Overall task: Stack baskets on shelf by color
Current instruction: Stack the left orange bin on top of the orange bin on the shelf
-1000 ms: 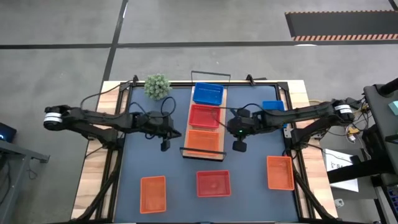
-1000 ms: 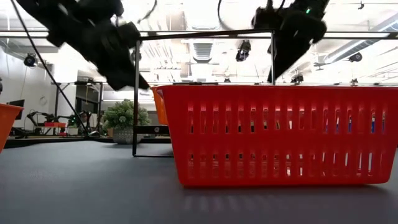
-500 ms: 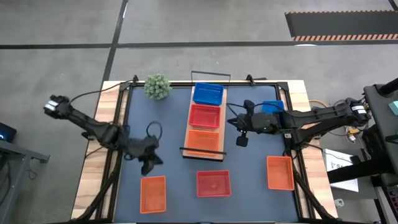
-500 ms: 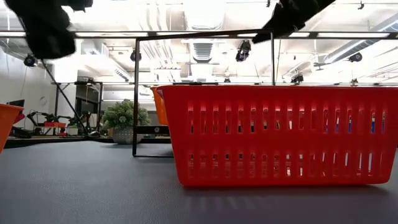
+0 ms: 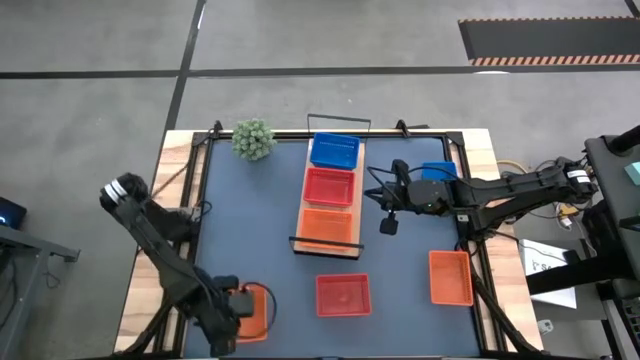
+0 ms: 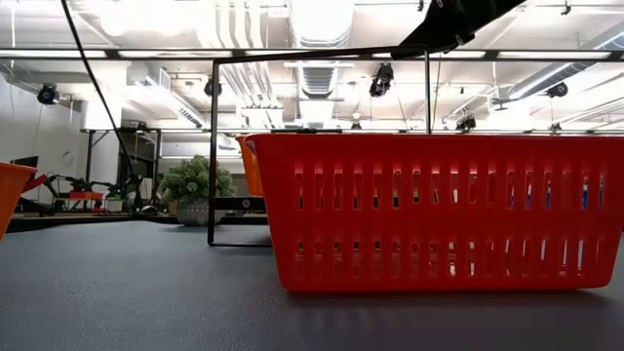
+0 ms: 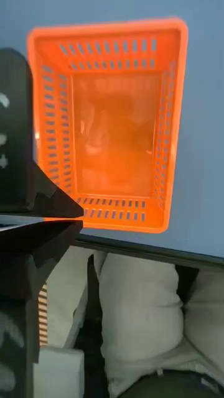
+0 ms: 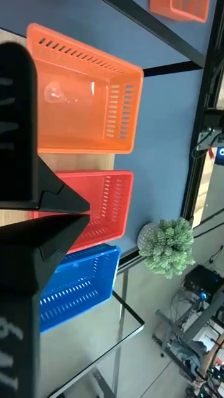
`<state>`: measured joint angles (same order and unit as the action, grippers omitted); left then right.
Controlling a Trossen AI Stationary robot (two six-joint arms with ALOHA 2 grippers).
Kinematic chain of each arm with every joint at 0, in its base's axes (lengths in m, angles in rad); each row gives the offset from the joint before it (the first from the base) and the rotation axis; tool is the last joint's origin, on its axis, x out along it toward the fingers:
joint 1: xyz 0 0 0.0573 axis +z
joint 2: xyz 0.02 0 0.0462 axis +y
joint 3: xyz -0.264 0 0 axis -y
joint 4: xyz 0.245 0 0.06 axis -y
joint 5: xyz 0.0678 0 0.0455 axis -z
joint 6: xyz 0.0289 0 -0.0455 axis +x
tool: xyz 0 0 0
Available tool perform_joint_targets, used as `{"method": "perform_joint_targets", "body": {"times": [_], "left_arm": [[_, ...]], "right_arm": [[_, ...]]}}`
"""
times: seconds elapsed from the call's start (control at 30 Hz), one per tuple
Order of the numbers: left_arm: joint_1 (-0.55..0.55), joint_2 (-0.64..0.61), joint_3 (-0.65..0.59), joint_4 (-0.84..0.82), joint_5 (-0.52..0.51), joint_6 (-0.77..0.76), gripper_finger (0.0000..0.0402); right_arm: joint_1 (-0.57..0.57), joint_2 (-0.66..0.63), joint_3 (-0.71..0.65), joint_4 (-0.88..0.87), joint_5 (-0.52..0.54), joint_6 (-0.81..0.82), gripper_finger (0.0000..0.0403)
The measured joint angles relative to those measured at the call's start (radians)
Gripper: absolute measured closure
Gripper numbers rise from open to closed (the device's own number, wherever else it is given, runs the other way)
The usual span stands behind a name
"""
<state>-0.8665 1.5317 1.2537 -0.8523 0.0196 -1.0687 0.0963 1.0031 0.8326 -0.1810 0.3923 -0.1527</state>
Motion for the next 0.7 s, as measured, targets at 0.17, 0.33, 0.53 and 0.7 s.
{"method": "perform_joint_targets", "body": {"times": [0.17, 0.33, 0.53, 0.7], "left_arm": [[0.003, 0.096, 0.057, -0.012, 0.072, -0.022, 0.0397], [0.009, 0.121, 0.061, 0.023, 0.074, -0.026, 0.0360], [0.006, 0.155, 0.056, 0.035, 0.076, -0.003, 0.0284], [-0.001, 0.203, 0.055, 0.036, 0.076, 0.084, 0.0246]], "right_arm": [[0.000, 0.001, -0.002, -0.001, -0.003, -0.002, 0.0394], [0.000, 0.001, -0.002, 0.000, -0.009, -0.002, 0.0394], [0.000, 0.001, -0.002, -0.001, -0.047, -0.004, 0.0394], [0.000, 0.001, -0.002, -0.002, -0.060, -0.005, 0.0394]]}}
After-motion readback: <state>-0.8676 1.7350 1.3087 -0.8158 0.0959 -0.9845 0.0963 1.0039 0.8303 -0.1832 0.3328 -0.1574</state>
